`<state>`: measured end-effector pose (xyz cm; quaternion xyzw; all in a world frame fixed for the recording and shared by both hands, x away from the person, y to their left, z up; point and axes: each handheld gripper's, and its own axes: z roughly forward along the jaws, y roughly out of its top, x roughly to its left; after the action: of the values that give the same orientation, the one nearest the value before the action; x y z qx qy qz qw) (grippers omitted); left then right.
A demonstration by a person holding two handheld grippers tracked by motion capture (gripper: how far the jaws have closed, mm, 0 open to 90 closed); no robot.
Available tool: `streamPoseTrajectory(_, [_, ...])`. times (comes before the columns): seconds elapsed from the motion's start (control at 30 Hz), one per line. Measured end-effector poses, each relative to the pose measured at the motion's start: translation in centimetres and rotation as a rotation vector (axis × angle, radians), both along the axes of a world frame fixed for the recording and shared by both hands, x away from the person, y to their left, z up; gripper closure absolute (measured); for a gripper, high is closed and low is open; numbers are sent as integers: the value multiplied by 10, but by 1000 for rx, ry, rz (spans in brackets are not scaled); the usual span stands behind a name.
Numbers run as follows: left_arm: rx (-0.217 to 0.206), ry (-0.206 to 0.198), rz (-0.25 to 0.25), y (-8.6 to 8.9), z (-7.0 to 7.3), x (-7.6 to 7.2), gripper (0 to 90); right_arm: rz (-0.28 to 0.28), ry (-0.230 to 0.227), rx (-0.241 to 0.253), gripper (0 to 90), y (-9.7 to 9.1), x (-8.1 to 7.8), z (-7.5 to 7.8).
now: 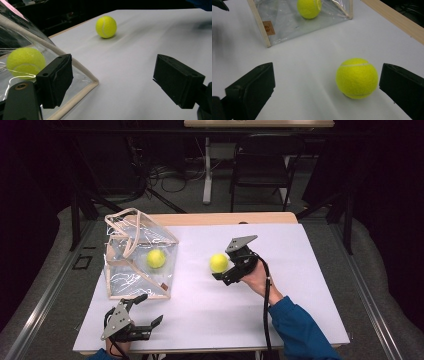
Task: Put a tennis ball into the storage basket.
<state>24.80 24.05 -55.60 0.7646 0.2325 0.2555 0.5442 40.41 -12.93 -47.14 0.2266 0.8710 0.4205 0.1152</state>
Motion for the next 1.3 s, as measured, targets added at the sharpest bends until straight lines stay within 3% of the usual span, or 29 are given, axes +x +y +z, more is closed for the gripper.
streamPoseTrajectory(0.6, [8,-3,-1,-2,1,0,160,-45,-2,-32,0,-13,-1,-20])
streamPoseTrajectory(1.0, [5,-2,-2,-2,0,1,161,-78,9,-63,0,-12,25,-25])
streamPoseTrajectory(1.3, [9,-6,0,-2,1,-1,161,-86,16,-82,0,-4,34,-29])
